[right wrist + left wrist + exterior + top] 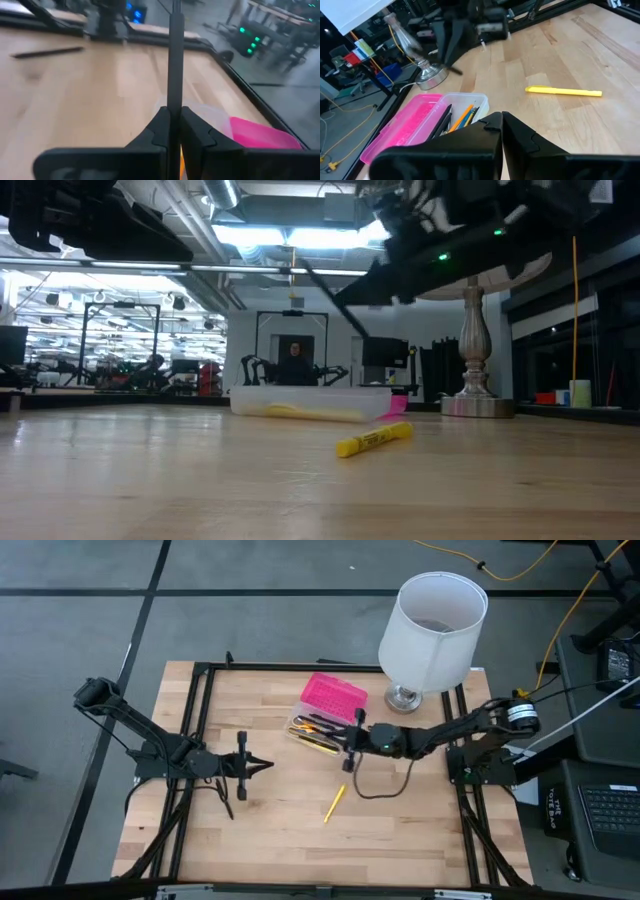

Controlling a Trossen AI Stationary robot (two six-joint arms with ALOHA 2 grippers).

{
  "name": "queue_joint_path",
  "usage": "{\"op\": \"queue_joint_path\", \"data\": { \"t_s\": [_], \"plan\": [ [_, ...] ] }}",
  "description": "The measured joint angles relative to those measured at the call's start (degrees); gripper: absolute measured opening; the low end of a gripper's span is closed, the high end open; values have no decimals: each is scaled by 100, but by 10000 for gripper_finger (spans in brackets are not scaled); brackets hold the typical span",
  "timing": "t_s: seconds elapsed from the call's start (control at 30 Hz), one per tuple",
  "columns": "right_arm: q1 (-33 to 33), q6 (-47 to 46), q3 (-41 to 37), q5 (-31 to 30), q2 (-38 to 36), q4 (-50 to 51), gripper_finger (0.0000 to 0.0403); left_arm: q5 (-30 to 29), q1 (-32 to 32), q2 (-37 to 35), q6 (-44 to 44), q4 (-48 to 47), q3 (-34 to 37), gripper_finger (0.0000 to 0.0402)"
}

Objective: Pick & place school supplies into a supply box
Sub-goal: Put the black pen into the pink supply box

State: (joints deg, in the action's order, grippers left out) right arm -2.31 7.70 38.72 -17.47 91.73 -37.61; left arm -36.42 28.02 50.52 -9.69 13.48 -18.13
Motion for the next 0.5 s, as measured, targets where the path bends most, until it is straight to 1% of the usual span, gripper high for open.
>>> {"op": "queue_joint_path", "data": {
  "t_s": [0.13,0.27,0.33,0.43,0.5],
  "plan": [
    [-1,16,647,-281,564,512,26,0,0,0,4,1,0,4],
    [116,-227,1430,-922,1039,1640,26,0,0,0,7,1,0,1],
    [230,-533,1826,-921,1198,2419,26,0,1,0,24,-1,0,1],
    [379,-907,2372,-580,1420,3316,26,0,1,0,83,-5,0,4],
    [453,-1026,2676,-368,1585,3700,26,0,1,0,56,-8,0,5]
  ]
}}
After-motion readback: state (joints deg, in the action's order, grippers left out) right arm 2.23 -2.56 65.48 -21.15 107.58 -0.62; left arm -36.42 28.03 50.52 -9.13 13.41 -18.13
